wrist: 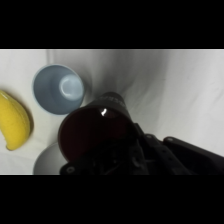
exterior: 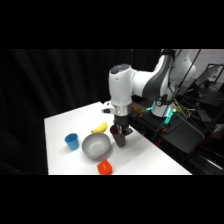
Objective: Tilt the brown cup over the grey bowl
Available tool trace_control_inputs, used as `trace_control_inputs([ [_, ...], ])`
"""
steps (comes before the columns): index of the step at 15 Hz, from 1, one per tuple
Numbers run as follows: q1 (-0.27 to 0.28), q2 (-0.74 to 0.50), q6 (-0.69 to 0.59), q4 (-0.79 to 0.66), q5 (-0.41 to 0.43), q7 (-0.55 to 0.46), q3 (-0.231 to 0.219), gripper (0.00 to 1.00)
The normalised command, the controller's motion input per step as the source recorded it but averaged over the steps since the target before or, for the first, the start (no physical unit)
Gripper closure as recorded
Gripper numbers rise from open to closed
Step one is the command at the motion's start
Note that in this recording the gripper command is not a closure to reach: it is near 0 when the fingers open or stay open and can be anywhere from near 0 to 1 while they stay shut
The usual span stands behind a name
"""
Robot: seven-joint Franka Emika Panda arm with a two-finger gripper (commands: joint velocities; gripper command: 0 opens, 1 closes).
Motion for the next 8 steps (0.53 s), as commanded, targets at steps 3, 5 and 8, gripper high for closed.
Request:
trace_control_inputs([
  [3,0.001,-0.24,-0.37,0.13,-0.072,-0.04,-0.017,0.11],
  [5,-0.016,-0.31,-0.4,0.13,-0.035,-0.1,-0.005,0.11],
  [8,-0.039,-0.28,-0.4,0.18,0.032,-0.2,0.003,0.11],
])
